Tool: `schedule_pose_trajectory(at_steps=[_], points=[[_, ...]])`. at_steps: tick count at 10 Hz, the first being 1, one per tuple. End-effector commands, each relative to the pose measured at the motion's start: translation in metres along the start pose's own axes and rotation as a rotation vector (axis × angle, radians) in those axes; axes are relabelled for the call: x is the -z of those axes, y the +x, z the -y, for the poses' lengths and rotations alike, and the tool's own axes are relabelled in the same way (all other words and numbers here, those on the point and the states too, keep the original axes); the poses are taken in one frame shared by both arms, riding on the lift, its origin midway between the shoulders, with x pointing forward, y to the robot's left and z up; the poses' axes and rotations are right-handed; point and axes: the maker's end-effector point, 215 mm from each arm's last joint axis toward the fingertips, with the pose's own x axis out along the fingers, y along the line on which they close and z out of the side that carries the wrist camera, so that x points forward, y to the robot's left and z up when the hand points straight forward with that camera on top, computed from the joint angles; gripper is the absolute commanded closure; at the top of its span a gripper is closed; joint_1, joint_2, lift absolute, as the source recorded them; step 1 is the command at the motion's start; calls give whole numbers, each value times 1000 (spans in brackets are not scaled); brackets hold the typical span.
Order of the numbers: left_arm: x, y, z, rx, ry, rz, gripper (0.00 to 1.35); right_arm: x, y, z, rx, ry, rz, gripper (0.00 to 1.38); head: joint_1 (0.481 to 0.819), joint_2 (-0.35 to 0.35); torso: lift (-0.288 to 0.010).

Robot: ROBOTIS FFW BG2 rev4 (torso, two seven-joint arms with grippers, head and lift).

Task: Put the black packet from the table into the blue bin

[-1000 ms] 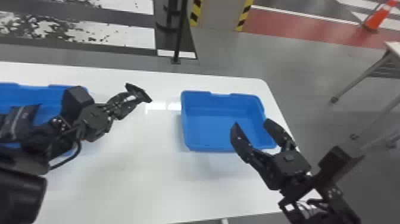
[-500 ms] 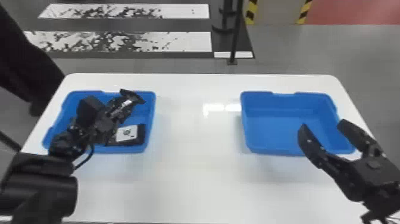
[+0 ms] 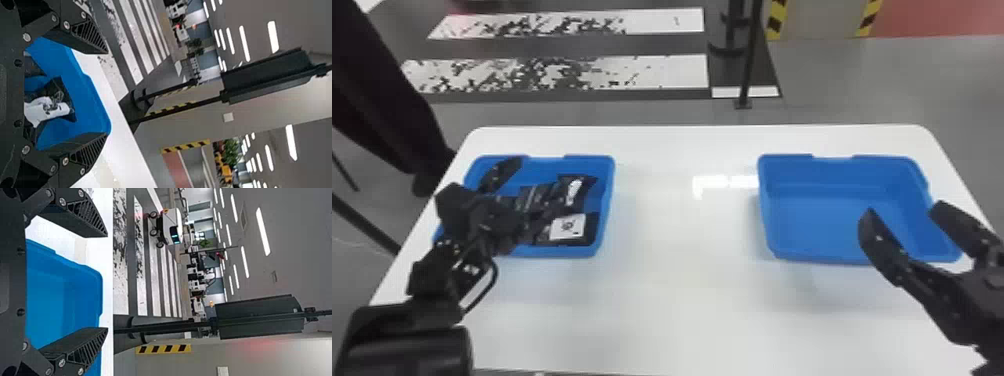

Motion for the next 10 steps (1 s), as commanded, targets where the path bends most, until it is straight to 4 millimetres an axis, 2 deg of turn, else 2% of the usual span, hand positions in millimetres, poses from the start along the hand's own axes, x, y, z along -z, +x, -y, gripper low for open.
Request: schedule_pose_trajectory(at_steps=[1, 2, 3, 5, 7, 10], points=[[-3, -58, -34, -132, -16, 39, 176, 0, -1, -1, 0, 2, -2, 173, 695, 80, -110], [-5, -95, -57, -194, 13, 34, 179, 1, -2, -1, 0, 2, -4, 173, 695, 118, -110], [-15, -120, -62, -226, 34, 54, 179, 1, -2, -1, 0, 2, -4, 173, 695, 173, -110], [-30, -152, -38, -258, -70, 113, 179, 2, -2, -1, -1, -2, -6, 173, 695, 228, -110], [-45, -172, -18, -302, -141, 159, 180, 1, -2, 0, 3, -26, -9, 173, 695, 218, -110], [-49, -181, -2, -321, -200, 178, 180, 2, -2, -1, 5, -39, -14, 173, 695, 187, -110]])
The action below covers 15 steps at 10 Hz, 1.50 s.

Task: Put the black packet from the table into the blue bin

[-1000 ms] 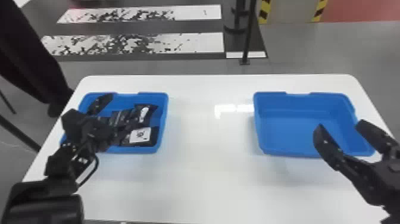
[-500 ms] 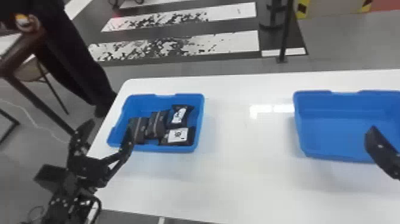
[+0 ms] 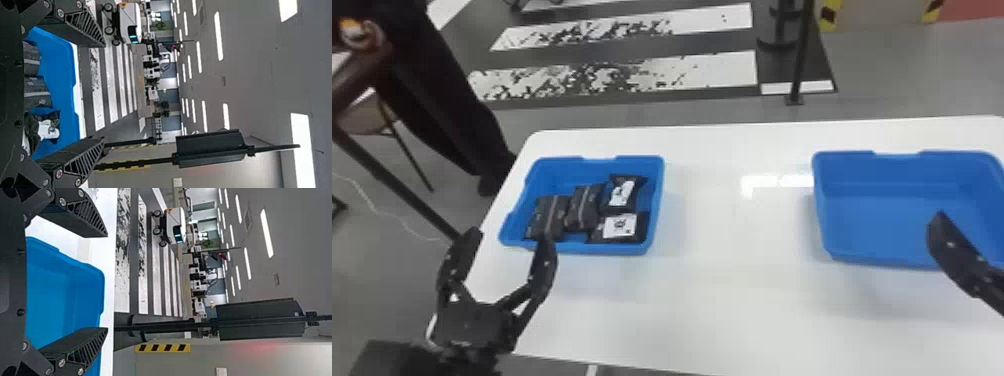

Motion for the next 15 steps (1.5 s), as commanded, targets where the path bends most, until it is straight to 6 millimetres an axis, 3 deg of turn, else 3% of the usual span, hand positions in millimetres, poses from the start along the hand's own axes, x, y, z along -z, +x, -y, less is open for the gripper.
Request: schedule_pose_trajectory(at_steps=[1, 3, 7, 15], points=[[2, -1, 7, 1, -31, -5, 180, -2, 0, 0, 1, -11, 1, 173, 695, 177, -110], [6, 0, 18, -1, -88, -7, 180, -3, 0, 0, 1, -14, 2, 173, 695, 165, -110], [5, 2, 23, -1, -120, 1, 180, -5, 0, 0, 4, -10, 8, 173, 695, 145, -110], [2, 0, 20, -13, -138, 11, 180, -5, 0, 0, 4, -7, 15, 173, 695, 143, -110]])
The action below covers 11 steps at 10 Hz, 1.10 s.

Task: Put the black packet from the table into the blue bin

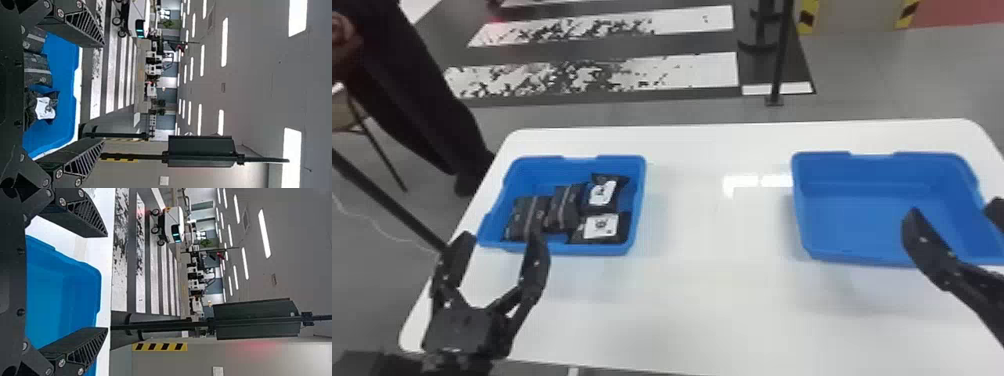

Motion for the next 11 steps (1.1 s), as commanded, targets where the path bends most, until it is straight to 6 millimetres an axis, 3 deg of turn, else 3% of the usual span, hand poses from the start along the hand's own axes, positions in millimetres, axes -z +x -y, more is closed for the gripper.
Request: schedule_pose_trajectory(at_steps=[1, 11], points=[[0, -1, -1, -6, -2, 1, 180, 0, 0, 0, 0, -2, 0, 173, 695, 144, -110], [-2, -1, -2, -17, -26, 10, 180, 1, 1, 1, 1, 1, 1, 173, 695, 145, -110]])
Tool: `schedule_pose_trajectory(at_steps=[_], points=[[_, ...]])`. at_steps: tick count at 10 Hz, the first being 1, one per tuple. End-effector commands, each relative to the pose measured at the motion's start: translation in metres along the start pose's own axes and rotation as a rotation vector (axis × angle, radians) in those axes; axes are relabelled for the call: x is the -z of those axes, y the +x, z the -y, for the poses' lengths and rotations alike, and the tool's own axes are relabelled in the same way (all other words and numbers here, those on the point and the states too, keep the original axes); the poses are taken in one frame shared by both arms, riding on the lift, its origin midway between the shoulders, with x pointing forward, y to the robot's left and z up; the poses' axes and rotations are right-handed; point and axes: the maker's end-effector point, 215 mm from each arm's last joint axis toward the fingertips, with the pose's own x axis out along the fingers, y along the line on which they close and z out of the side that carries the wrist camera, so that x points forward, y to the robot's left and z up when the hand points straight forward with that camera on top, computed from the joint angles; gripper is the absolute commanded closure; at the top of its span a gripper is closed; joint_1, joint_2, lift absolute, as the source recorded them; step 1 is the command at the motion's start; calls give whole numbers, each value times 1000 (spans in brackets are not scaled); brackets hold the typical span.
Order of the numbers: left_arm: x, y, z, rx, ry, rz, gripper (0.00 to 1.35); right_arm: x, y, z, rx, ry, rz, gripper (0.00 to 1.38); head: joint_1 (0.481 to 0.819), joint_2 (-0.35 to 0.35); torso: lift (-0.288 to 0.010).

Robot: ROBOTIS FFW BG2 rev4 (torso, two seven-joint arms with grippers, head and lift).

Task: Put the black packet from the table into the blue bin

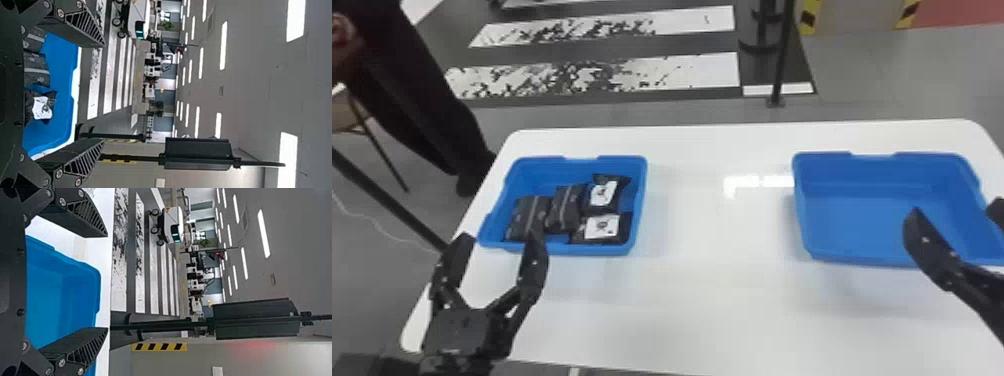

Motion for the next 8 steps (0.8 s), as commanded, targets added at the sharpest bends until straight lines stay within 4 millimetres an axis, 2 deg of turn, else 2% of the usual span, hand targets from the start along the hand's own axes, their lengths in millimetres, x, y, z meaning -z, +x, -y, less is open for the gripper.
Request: schedule_pose_trajectory(at_steps=[1, 8], points=[[0, -1, 0, -5, -5, 0, 180, 0, 0, 0, 0, 1, 1, 173, 695, 146, -110], [-1, -2, -2, -12, -13, 4, 180, 0, 0, 0, -1, 4, -1, 173, 695, 150, -110]])
